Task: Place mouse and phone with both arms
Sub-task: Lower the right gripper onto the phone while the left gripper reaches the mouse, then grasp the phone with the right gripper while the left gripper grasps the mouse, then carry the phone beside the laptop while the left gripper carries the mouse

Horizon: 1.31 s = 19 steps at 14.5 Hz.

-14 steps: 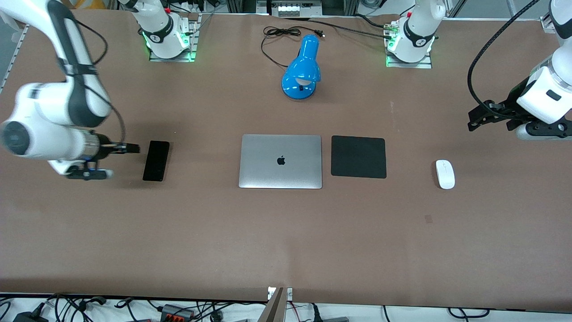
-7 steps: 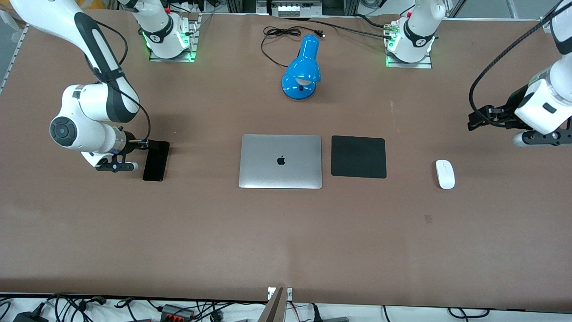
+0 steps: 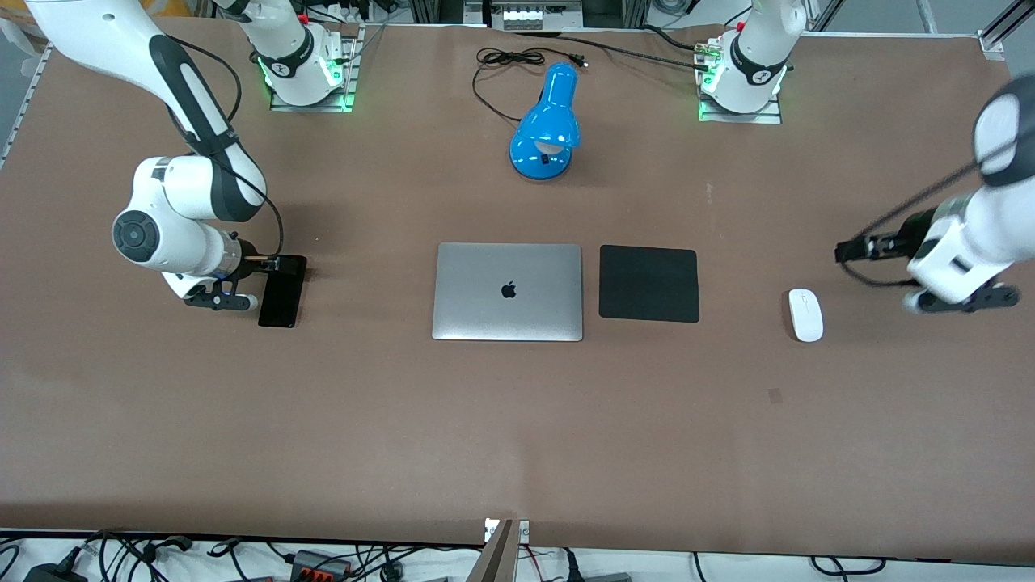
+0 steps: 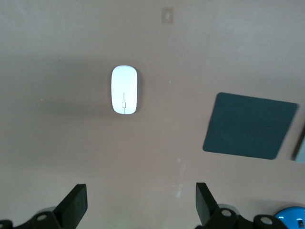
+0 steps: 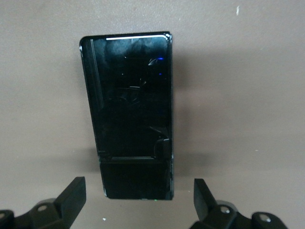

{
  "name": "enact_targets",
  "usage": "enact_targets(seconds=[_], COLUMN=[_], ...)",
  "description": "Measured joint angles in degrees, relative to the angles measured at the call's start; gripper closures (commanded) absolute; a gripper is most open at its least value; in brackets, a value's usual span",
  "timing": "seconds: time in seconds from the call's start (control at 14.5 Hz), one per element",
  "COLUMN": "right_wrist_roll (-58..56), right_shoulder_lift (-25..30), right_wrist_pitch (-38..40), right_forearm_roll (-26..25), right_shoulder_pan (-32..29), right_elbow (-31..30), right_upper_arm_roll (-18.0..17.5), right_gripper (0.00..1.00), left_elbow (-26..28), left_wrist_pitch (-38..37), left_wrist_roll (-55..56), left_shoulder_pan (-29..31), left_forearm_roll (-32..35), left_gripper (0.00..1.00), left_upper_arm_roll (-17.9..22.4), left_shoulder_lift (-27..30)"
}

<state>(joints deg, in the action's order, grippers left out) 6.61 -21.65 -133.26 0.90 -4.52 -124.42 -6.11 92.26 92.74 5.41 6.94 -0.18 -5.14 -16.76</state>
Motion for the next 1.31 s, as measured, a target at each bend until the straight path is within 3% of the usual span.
enact_targets(seconds=[0.35, 0.76, 0.9, 1.04, 1.18, 1.31], right_wrist_roll=[0.44, 0.48, 0.5, 0.51, 0.52, 0.53], right_shoulder_lift=[-1.46, -2.11, -2.26, -2.5, -2.78, -2.96], right_wrist_pitch=[-3.71, -6.5, -6.78, -7.0, -7.28, -7.45], right_forearm_roll=[0.0, 0.0, 0.0, 0.0, 0.0, 0.0], right_shoulder_pan=[0.25, 0.25, 0.25, 0.25, 0.25, 0.25], right_elbow=[-1.08, -2.34, -2.43, -2.43, -2.45, -2.53], right_upper_arm_roll=[0.02, 0.02, 0.02, 0.02, 0.02, 0.02], right_gripper=[0.0, 0.0, 0.0, 0.0, 0.0, 0.0], left_elbow=[3.23, 19.45, 22.22, 23.28, 23.6, 23.86], left_wrist_pitch=[17.9, 43.93, 48.26, 49.89, 50.04, 50.05], left_wrist_roll=[-3.6, -9.75, -11.04, -11.69, -12.07, -12.5], left_shoulder_pan=[2.91, 5.73, 5.76, 5.76, 5.74, 5.73], left_forearm_roll=[0.3, 0.35, 0.35, 0.35, 0.35, 0.36], left_gripper=[0.0, 0.0, 0.21, 0.34, 0.62, 0.7], left_upper_arm_roll=[0.18, 0.26, 0.22, 0.17, 0.07, -0.21], left_shoulder_lift=[-12.37, -14.05, -14.04, -14.04, -13.99, -13.77])
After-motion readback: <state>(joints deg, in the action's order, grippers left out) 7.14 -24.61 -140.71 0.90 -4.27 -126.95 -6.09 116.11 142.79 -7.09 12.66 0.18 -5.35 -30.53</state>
